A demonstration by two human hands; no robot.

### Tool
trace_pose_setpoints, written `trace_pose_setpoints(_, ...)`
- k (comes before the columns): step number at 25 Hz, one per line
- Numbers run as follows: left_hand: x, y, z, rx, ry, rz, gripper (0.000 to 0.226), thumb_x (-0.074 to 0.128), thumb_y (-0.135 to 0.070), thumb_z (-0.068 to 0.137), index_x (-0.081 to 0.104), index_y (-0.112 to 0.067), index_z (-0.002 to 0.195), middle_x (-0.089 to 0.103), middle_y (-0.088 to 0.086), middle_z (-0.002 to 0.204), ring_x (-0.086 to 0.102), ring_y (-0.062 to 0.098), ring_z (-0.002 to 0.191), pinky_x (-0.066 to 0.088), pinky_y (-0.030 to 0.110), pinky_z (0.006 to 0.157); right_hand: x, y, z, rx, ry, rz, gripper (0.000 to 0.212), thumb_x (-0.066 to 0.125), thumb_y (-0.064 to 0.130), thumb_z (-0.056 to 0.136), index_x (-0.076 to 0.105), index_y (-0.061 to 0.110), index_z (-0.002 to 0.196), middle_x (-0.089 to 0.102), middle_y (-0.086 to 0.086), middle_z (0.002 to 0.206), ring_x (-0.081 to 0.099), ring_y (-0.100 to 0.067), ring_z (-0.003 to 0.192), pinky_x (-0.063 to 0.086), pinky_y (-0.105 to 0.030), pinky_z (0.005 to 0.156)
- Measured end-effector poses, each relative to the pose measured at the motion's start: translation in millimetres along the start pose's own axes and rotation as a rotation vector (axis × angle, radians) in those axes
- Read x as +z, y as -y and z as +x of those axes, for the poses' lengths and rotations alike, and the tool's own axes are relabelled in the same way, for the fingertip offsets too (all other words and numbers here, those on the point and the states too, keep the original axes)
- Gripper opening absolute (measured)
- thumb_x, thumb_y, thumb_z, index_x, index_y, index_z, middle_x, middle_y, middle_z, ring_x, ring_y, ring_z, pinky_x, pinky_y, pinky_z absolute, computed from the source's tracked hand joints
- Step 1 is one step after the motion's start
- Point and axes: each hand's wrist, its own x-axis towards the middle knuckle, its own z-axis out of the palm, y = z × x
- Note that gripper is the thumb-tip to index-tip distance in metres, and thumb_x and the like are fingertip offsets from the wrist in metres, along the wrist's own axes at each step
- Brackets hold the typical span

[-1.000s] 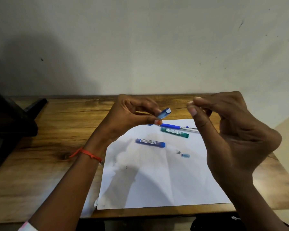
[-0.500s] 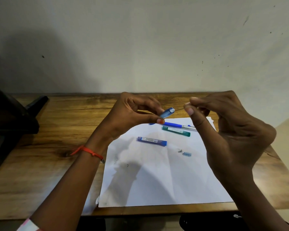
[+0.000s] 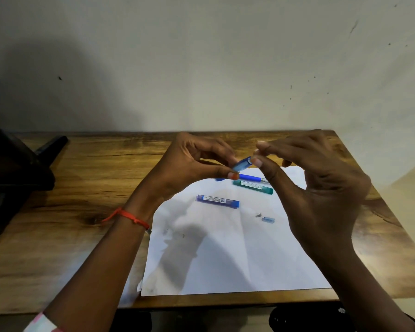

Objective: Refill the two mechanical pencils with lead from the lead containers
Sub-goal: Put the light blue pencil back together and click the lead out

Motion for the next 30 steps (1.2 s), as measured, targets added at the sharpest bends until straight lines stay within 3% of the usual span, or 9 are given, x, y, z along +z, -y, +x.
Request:
trace_pose_setpoints(3,1,1,0,-0.007,-0.008,-0.012,0.023,0.077,0.002,0.057,0.075,-0.017,0.07,0.071,-0.004,0.074,0.068,0.019,0.073,0.058,0.031,0.071,0,-2,0,0.022,0.021,0.011,0.019,0.072,0.012,0.078,0.065,0.018,0.095,0.063,0.014,0.089,0.058,-0.01,0.079,0.043,-0.014,0.074)
trace_pose_setpoints(8,2,-1,0,-0.026,-0.013,-0.017,0.023,0.08,-0.002,0.053,0.074,-0.021,0.067,0.07,-0.008,0.072,0.068,0.013,0.07,0.056,0.025,0.069,-3,-5,4,0.113,0.065,0.059,0.013,0.07,0.018,0.079,0.066,0.023,0.09,0.064,0.02,0.087,0.058,0.002,0.078,0.041,-0.01,0.072)
trace_pose_setpoints(11,3,-1,0,-0.039,-0.022,-0.031,0.019,0.076,-0.007,0.053,0.075,-0.022,0.064,0.07,-0.01,0.071,0.068,0.013,0.071,0.058,0.028,0.072,-10,-13,10,0.288,0.074,0.14,0.011,0.07,0.021,0.078,0.068,0.029,0.085,0.067,0.03,0.072,0.062,0.0,0.071,0.044,-0.008,0.066)
trace_pose_setpoints(13,3,0,1,-0.048,-0.026,-0.033,0.02,0.078,-0.005,0.053,0.075,-0.021,0.064,0.07,-0.008,0.071,0.068,0.014,0.072,0.058,0.03,0.074,-15,-26,13,0.447,0.216,0.057,0.014,0.073,0.016,0.076,0.07,0.029,0.081,0.068,0.025,0.067,0.062,0.0,0.067,0.044,-0.006,0.061)
trace_pose_setpoints(16,4,0,1,-0.056,-0.025,-0.022,0.021,0.079,-0.004,0.052,0.074,-0.019,0.065,0.071,-0.007,0.072,0.067,0.014,0.071,0.058,0.029,0.073,-17,-51,6,0.582,0.702,-0.333,0.01,0.076,0.013,0.073,0.075,0.015,0.083,0.071,0.002,0.077,0.056,-0.004,0.062,0.041,-0.005,0.055)
trace_pose_setpoints(18,5,0,1,-0.06,-0.022,-0.024,0.018,0.077,-0.007,0.053,0.074,-0.02,0.065,0.071,-0.008,0.071,0.067,0.012,0.071,0.057,0.025,0.071,-16,-58,1,0.635,0.865,-0.424,0.017,0.079,0.015,0.07,0.075,0.011,0.086,0.07,-0.006,0.083,0.054,-0.003,0.063,0.039,-0.006,0.053)
trace_pose_setpoints(21,4,-1,1,-0.062,-0.025,-0.017,0.018,0.076,-0.008,0.053,0.074,-0.02,0.066,0.071,-0.008,0.071,0.067,0.011,0.072,0.056,0.022,0.071,-13,-55,-2,0.652,0.962,-0.423,0.02,0.079,0.018,0.069,0.074,0.011,0.087,0.066,-0.005,0.082,0.055,-0.007,0.066,0.039,-0.008,0.052)
trace_pose_setpoints(26,5,-2,1,-0.068,-0.019,-0.012,0.018,0.075,-0.009,0.054,0.073,-0.021,0.066,0.072,-0.009,0.071,0.068,0.009,0.073,0.055,0.02,0.071,2,-49,-8,0.607,1.005,-0.502,0.023,0.075,0.022,0.075,0.071,0.01,0.095,0.054,-0.003,0.088,0.048,-0.013,0.083,0.04,-0.023,0.07)
trace_pose_setpoints(30,5,-1,1,-0.072,-0.026,-0.012,0.017,0.076,-0.008,0.053,0.073,-0.017,0.067,0.071,-0.008,0.071,0.067,0.009,0.073,0.054,0.019,0.07,6,-54,-10,0.598,0.999,-0.583,0.023,0.071,0.018,0.079,0.068,0.007,0.099,0.061,-0.012,0.105,0.056,-0.022,0.095,0.041,-0.025,0.073)
